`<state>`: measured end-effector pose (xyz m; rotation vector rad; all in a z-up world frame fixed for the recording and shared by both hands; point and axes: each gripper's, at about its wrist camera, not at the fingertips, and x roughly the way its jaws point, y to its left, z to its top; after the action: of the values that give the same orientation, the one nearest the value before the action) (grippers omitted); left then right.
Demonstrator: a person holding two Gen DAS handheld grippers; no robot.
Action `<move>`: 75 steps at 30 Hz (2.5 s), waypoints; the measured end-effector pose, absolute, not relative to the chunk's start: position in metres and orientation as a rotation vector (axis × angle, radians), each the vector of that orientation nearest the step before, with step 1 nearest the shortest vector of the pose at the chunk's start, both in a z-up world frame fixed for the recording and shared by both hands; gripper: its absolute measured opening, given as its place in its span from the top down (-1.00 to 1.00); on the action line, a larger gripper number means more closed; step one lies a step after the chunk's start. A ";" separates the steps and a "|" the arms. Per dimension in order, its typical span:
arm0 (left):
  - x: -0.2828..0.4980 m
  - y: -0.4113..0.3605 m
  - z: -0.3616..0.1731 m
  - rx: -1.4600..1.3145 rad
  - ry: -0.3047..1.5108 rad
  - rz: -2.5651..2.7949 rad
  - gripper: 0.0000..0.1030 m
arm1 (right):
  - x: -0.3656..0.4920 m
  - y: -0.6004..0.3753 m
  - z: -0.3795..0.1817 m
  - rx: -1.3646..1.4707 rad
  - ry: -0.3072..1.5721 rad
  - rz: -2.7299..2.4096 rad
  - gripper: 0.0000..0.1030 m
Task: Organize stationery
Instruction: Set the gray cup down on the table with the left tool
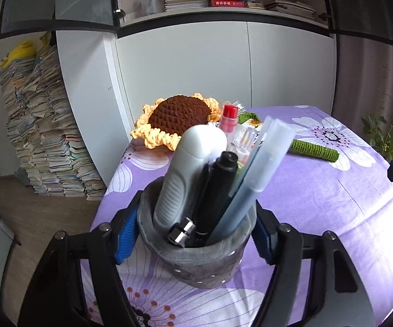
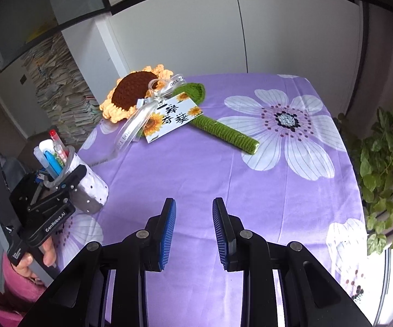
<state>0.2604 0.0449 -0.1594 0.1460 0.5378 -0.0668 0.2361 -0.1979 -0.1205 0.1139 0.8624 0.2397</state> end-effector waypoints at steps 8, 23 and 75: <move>0.257 0.033 -0.155 0.143 0.538 -0.083 -0.34 | 0.231 -0.221 -0.130 0.162 0.872 0.220 0.46; 0.275 -0.032 -0.132 0.182 0.525 -0.202 -0.34 | 0.225 -0.255 -0.148 0.198 0.869 0.177 0.46; 0.293 -0.084 -0.144 0.175 0.595 -0.249 -0.69 | 0.225 -0.256 -0.150 0.178 0.844 0.165 0.46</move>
<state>0.2928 -0.0837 -0.1436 0.1754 0.5951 -0.2489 0.2253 -0.2557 -0.1495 0.1776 0.8441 0.1646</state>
